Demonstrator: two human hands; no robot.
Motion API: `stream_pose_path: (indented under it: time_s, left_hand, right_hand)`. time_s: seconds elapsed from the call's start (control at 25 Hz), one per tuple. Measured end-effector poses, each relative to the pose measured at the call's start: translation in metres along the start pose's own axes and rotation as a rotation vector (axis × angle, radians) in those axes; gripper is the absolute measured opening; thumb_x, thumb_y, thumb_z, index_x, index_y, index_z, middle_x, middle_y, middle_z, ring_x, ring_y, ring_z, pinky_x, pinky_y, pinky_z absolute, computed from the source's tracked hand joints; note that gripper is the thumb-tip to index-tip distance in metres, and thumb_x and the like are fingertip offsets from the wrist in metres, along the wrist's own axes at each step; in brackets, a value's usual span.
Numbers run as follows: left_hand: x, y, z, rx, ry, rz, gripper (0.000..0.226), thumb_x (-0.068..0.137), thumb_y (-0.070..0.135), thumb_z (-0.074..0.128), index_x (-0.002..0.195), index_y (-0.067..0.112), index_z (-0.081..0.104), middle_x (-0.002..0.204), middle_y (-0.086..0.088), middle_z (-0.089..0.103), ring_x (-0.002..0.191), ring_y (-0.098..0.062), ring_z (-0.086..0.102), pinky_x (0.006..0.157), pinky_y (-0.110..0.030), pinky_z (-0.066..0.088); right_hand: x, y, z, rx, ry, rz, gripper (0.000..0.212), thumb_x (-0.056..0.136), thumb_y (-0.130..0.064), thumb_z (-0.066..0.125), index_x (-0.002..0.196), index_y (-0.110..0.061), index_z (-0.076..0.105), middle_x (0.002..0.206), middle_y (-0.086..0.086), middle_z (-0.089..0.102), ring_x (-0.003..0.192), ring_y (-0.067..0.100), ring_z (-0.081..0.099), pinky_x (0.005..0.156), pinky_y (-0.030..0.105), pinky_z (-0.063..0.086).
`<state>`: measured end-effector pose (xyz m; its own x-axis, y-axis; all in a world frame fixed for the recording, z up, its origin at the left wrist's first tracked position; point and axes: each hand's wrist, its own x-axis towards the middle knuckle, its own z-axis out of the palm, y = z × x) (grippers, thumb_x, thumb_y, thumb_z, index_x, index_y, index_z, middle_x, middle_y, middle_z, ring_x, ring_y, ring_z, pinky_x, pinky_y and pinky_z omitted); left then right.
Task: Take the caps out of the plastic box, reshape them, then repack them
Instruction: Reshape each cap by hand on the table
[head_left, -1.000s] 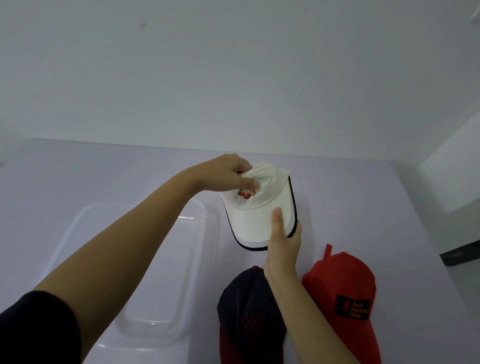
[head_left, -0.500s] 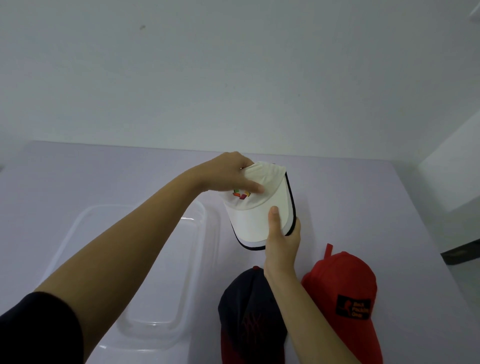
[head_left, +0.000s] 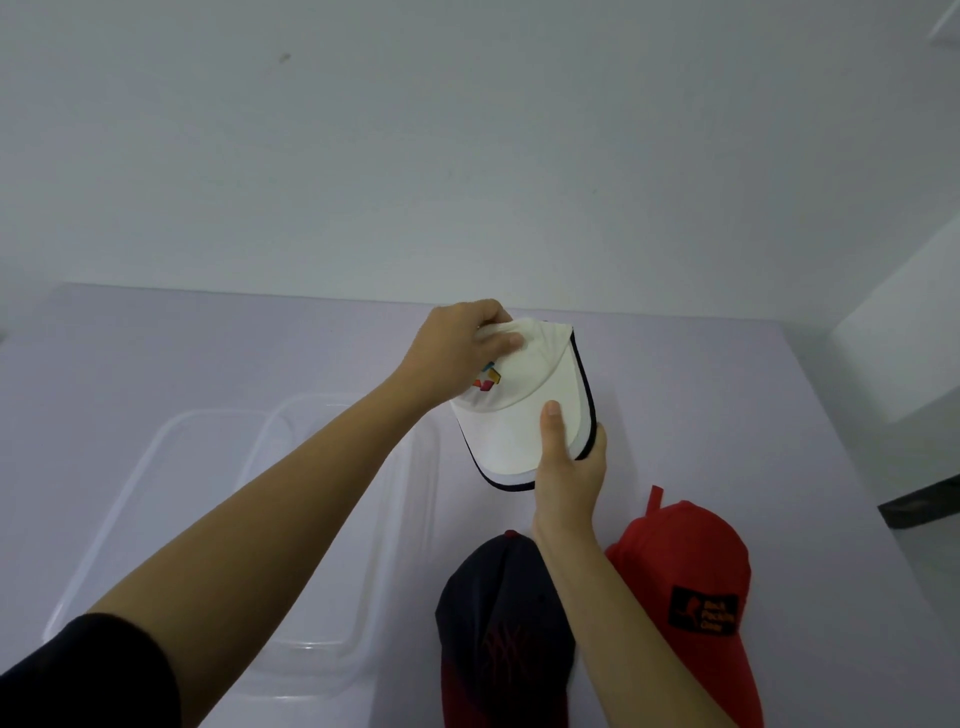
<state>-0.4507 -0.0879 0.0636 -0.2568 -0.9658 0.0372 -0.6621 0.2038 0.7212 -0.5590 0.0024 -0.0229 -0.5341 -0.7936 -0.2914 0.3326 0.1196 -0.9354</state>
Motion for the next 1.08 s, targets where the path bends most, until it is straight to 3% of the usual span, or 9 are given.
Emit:
stream_pose_path:
  time_s: [0.2, 0.28, 0.4, 0.56, 0.64, 0.8, 0.96, 1.0, 1.08]
  left_hand:
    - [0.001, 0.003, -0.013, -0.232, -0.185, -0.071, 0.031, 0.092, 0.03, 0.056, 0.088, 0.002, 0.067, 0.077, -0.007, 0.063, 0.071, -0.016, 0.059, 0.071, -0.031, 0.05]
    - [0.004, 0.005, -0.016, -0.112, -0.245, -0.025, 0.038, 0.091, 0.035, 0.056, 0.085, -0.002, 0.062, 0.073, -0.005, 0.057, 0.066, -0.014, 0.053, 0.065, -0.024, 0.043]
    - [0.004, 0.013, -0.015, 0.158, -0.286, 0.061, 0.03, 0.084, 0.04, 0.066, 0.073, 0.016, 0.052, 0.066, 0.005, 0.053, 0.06, -0.007, 0.05, 0.051, -0.013, 0.034]
    - [0.008, 0.009, -0.022, 0.04, -0.373, -0.019, 0.03, 0.086, 0.034, 0.064, 0.096, 0.006, 0.063, 0.09, -0.008, 0.068, 0.08, -0.021, 0.064, 0.07, -0.028, 0.051]
    - [0.007, 0.008, -0.024, 0.035, -0.412, -0.052, 0.035, 0.088, 0.034, 0.061, 0.092, 0.0, 0.062, 0.085, -0.011, 0.067, 0.074, -0.02, 0.063, 0.067, -0.029, 0.05]
    - [0.007, 0.014, -0.011, 0.321, -0.272, 0.094, 0.045, 0.096, 0.039, 0.046, 0.064, 0.007, 0.043, 0.059, -0.004, 0.045, 0.055, -0.017, 0.043, 0.052, -0.027, 0.031]
    - [0.008, 0.019, -0.002, 0.335, -0.181, 0.101, 0.056, 0.096, 0.052, 0.033, 0.058, 0.011, 0.036, 0.053, -0.004, 0.04, 0.053, -0.021, 0.043, 0.055, -0.031, 0.032]
    - [0.008, 0.02, -0.003, 0.313, -0.144, 0.093, 0.057, 0.096, 0.055, 0.027, 0.064, 0.012, 0.046, 0.06, -0.007, 0.05, 0.063, -0.025, 0.052, 0.062, -0.031, 0.038]
    - [0.01, 0.014, -0.007, 0.176, 0.014, 0.075, 0.053, 0.098, 0.051, 0.024, 0.105, 0.014, 0.061, 0.102, -0.011, 0.066, 0.101, -0.03, 0.058, 0.086, -0.033, 0.041]
  right_hand:
    - [0.003, 0.001, -0.005, -0.028, -0.029, -0.02, 0.064, 0.084, -0.039, 0.065, 0.137, -0.014, 0.039, 0.125, -0.004, 0.055, 0.11, 0.013, 0.057, 0.086, 0.022, 0.049]
    - [0.002, 0.001, -0.006, -0.037, -0.033, -0.039, 0.047, 0.084, -0.036, 0.065, 0.125, -0.019, 0.048, 0.115, -0.007, 0.06, 0.102, 0.008, 0.06, 0.078, 0.015, 0.05]
    - [-0.003, 0.0, -0.003, -0.024, -0.042, -0.04, 0.032, 0.086, -0.034, 0.063, 0.111, -0.03, 0.043, 0.095, -0.024, 0.054, 0.084, -0.008, 0.055, 0.063, 0.008, 0.047]
    - [-0.006, 0.003, -0.002, -0.037, -0.029, -0.051, 0.046, 0.084, -0.036, 0.065, 0.123, -0.019, 0.048, 0.111, -0.008, 0.06, 0.097, 0.004, 0.059, 0.066, 0.009, 0.051]
    - [-0.009, 0.006, -0.002, -0.06, -0.038, -0.078, 0.037, 0.084, -0.035, 0.065, 0.116, -0.025, 0.052, 0.11, -0.006, 0.062, 0.097, 0.005, 0.061, 0.066, 0.009, 0.051]
    - [-0.016, 0.006, 0.003, -0.013, -0.06, -0.051, 0.019, 0.085, -0.034, 0.064, 0.101, -0.036, 0.052, 0.102, -0.017, 0.062, 0.095, 0.0, 0.061, 0.077, 0.014, 0.049]
    - [-0.023, 0.015, 0.007, 0.105, -0.073, 0.106, 0.031, 0.086, -0.036, 0.063, 0.115, -0.025, 0.056, 0.11, -0.01, 0.065, 0.102, 0.008, 0.062, 0.088, 0.027, 0.052]
    - [-0.022, 0.018, 0.008, 0.157, -0.062, 0.153, 0.033, 0.086, -0.036, 0.062, 0.116, -0.025, 0.057, 0.113, -0.007, 0.066, 0.103, 0.011, 0.063, 0.09, 0.031, 0.052]
    - [-0.018, 0.02, 0.007, 0.281, -0.035, 0.258, 0.028, 0.087, -0.037, 0.061, 0.114, -0.028, 0.057, 0.114, -0.003, 0.066, 0.103, 0.014, 0.063, 0.086, 0.032, 0.053]
